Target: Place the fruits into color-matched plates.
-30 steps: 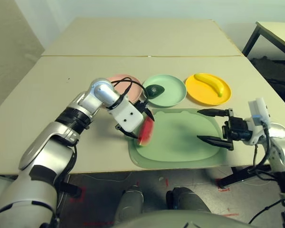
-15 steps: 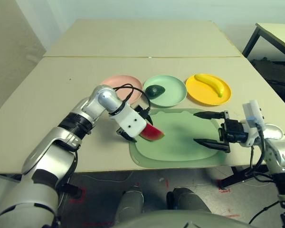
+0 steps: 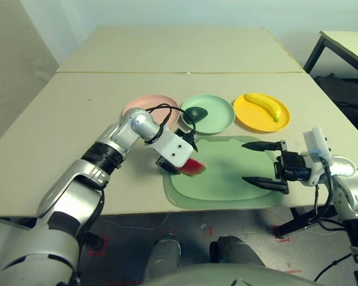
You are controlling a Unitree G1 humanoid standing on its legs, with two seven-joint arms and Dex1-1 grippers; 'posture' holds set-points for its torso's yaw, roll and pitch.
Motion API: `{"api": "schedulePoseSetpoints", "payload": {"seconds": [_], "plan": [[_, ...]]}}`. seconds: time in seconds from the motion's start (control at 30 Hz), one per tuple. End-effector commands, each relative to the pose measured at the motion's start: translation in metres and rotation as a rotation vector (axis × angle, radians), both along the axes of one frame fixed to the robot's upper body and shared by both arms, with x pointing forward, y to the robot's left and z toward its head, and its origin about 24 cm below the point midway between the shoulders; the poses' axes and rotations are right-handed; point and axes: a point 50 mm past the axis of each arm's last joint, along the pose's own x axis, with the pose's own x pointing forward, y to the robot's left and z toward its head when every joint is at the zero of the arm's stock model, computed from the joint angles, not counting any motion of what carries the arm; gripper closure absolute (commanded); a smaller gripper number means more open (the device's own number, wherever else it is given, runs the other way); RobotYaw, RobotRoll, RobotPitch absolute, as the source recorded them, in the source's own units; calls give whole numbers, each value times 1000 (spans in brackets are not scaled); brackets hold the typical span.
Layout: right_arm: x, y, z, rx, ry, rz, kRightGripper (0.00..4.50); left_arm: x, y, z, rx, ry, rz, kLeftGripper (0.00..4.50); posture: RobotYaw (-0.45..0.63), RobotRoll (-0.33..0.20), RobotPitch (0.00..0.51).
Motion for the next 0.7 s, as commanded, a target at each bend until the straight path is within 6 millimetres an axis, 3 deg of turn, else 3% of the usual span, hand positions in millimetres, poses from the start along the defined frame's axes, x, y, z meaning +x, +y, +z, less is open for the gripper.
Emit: {"api": "schedulePoseSetpoints", "payload": {"seconds": [0.03, 0.3, 0.47, 0.57, 0.7], "plan": [[-1, 3, 0, -1, 3, 1, 0, -2, 4, -7, 30, 41, 19, 2331, 3, 0, 34], [1, 1, -1, -3, 16, -17, 0, -4, 5, -8, 22, 66, 30, 2413, 5, 0, 33], [2, -1, -1, 31, 40, -64, 0, 7, 9, 24, -40, 6, 76, 2413, 11, 0, 33], [4, 1, -1, 67, 51, -97, 0, 16, 24, 44, -32, -49, 129, 2413, 15, 0, 32], [5, 6, 0, 117, 56, -124, 0, 25, 50, 56, -11, -95, 218, 2413, 17, 0, 33]]}}
